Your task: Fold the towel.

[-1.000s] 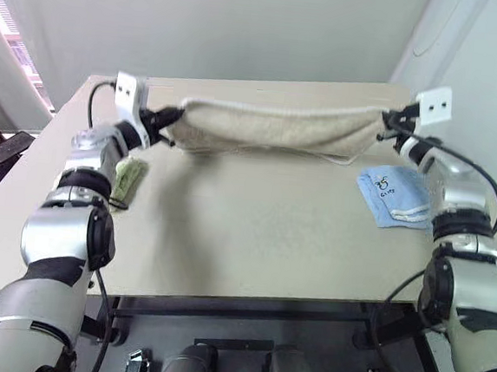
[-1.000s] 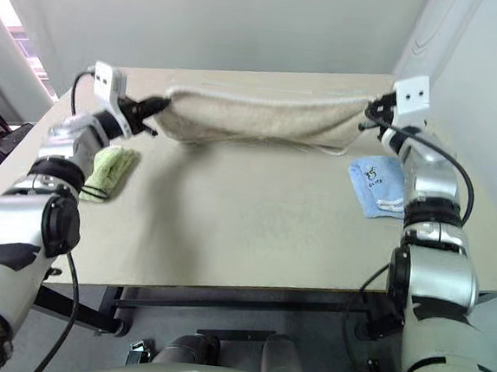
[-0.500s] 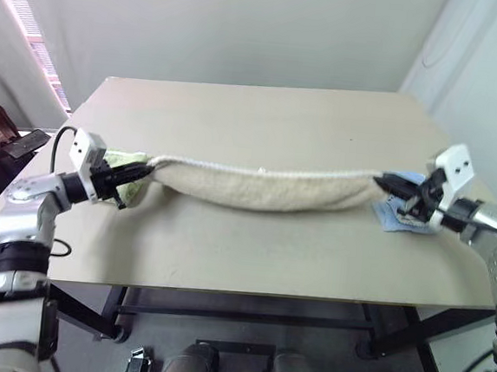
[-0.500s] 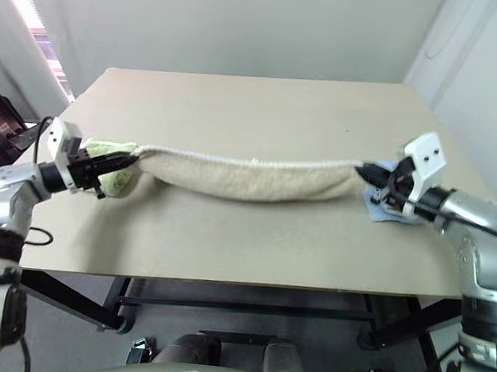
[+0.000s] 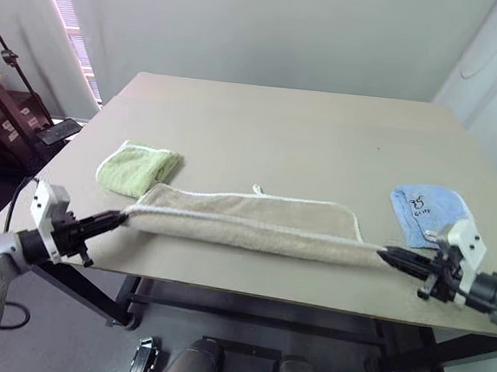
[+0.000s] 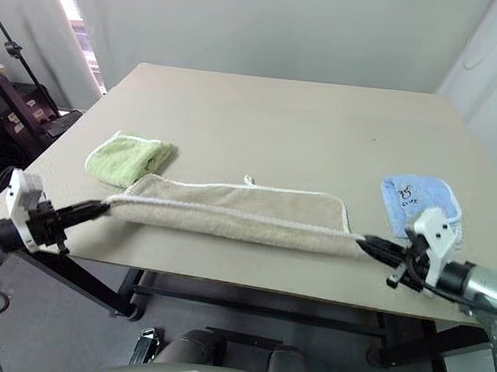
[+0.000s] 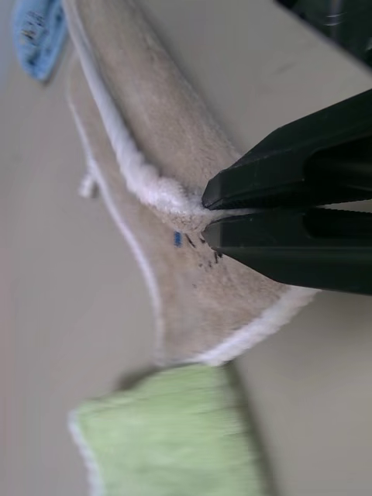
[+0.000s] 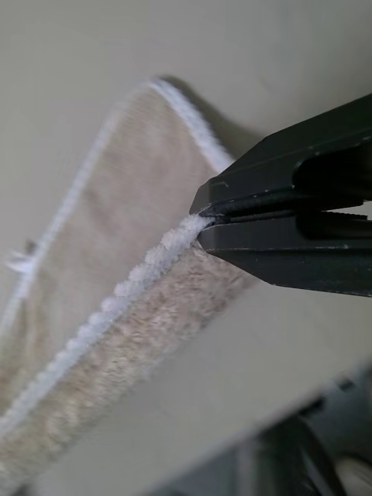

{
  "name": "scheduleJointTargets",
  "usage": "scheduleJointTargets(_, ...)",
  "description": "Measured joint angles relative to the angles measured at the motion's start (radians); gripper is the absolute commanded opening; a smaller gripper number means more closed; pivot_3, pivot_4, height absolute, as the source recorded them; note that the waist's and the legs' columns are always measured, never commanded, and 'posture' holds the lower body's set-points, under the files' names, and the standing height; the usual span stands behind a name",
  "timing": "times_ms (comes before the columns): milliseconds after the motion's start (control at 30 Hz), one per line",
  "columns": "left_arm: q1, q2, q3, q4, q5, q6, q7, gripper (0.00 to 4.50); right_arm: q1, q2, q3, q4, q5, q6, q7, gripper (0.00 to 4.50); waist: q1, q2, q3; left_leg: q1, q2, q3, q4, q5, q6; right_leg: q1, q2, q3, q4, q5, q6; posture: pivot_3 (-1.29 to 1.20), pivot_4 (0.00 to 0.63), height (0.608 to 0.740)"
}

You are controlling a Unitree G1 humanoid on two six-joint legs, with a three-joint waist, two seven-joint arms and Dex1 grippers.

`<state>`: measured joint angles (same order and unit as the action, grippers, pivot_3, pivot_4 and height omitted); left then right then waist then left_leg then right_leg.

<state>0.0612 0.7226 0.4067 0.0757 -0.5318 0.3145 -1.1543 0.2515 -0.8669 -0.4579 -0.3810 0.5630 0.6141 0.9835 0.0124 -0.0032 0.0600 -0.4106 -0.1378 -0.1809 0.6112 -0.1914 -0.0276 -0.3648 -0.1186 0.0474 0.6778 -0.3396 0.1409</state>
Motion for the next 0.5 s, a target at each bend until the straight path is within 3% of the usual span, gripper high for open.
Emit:
scheduleJointTargets(167, 0.049, -0.017, -0.012, 0.012, 0.039, -0.101, 0.0, 0.04, 0.076, -0.007, -0.038, -0.041, 0.01, -0.015, 0.038, 0.0, -0.001, 0.002, -0.001, 0.0, 0.015, 0.012, -0.001, -0.002, 0.002, 0.007, -0.001, -0.006, -0.015, 0.003, -0.006, 0.0, 0.0, 0.74)
scheduleJointTargets(500, 0.069, -0.027, -0.031, 0.022, 0.039, -0.145, 0.0, 0.04, 0.155, -0.024, -0.096, -0.078, 0.011, -0.02, 0.094, 0.0, -0.001, 0.0, -0.002, 0.001, 0.015, 0.018, -0.001, -0.012, 0.005, 0.0, -0.004, -0.007, -0.018, 0.005, -0.003, 0.0, 0.0, 0.74)
